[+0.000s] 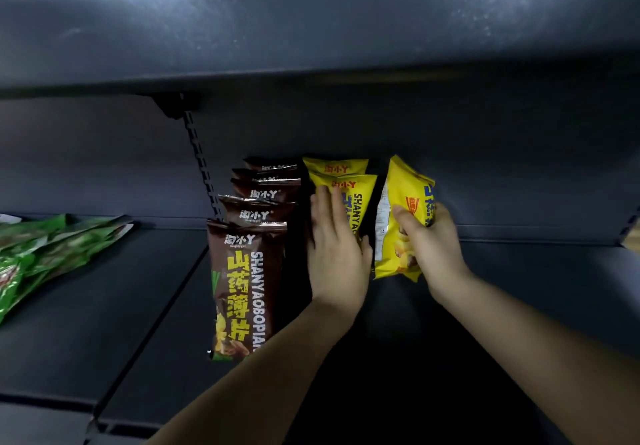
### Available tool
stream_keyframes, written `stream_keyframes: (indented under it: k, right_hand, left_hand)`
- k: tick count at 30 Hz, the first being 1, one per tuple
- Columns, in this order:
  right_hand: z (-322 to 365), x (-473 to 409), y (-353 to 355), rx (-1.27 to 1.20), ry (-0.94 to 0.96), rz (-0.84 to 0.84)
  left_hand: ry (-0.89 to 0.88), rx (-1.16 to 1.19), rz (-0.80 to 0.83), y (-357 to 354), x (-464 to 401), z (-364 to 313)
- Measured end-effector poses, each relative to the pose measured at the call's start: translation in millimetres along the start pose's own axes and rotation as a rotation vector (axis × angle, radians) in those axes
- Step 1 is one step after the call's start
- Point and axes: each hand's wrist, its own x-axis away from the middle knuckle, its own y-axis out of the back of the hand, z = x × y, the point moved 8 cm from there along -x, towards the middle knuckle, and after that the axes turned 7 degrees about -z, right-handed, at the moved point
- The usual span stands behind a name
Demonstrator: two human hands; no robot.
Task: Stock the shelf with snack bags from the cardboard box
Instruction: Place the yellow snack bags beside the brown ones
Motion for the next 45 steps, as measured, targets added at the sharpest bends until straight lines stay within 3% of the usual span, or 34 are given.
stream_keyframes:
  k: [3, 9, 16, 25, 28, 30, 31, 33, 35, 41, 45]
  right_hand:
    - [0.9, -0.9, 1.4, 0.009, 0.001, 0.001]
    - [-1.9, 5.7, -0.7, 0.031, 0.007, 0.042]
    - [3.8, 9.9, 2.7, 0.02, 0.009, 0.029]
    - [15.0, 20.2, -6.0, 0.068, 0.07, 0.058]
    - [21.8, 25.0, -6.6, 0.116, 0.125, 0.03]
    - [28.4, 30.2, -6.4, 0.163, 0.181, 0.01]
    - [32.0, 33.6, -6.4, 0.197, 0.218, 0.004]
    - [38.3, 42.4, -7.8, 0.269, 0.294, 0.008]
    - [40.5, 51.5, -11.6, 0.336, 0.353, 0.042]
    - [38.2, 75.6, -22.2, 0.379, 0.332, 0.337]
    - [29.6, 75.7, -21.6, 0.349, 0.212, 0.384]
  left_hand:
    - [0.0, -0.094, 0.022, -14.6, -4.6, 4.3]
    - [0.11, 0.004, 0.135, -21.5, -5.9, 6.8]
    - [0.404, 0.056, 0.367, -28.3, 34.3, 28.2]
    - [0.575, 0.109, 0.357, -28.2, 18.5, 38.0]
    - [0.514, 0.163, 0.193, 0.9, 15.6, 27.1]
    - [0.425, 0.342, -0.017, 32.4, 13.3, 16.6]
    - [0.4, 0.468, -0.046, 40.3, 12.7, 11.0]
    - [0.354, 0.649, 0.091, 39.1, 8.8, -4.4]
    - [0.421, 0.847, 0.253, 30.2, 4.6, -20.1]
    - [0.546, 0.905, 0.24, 27.0, -5.6, -9.4]
    - [0.603, 1.001, 0.244, 24.1, -2.3, 1.3]
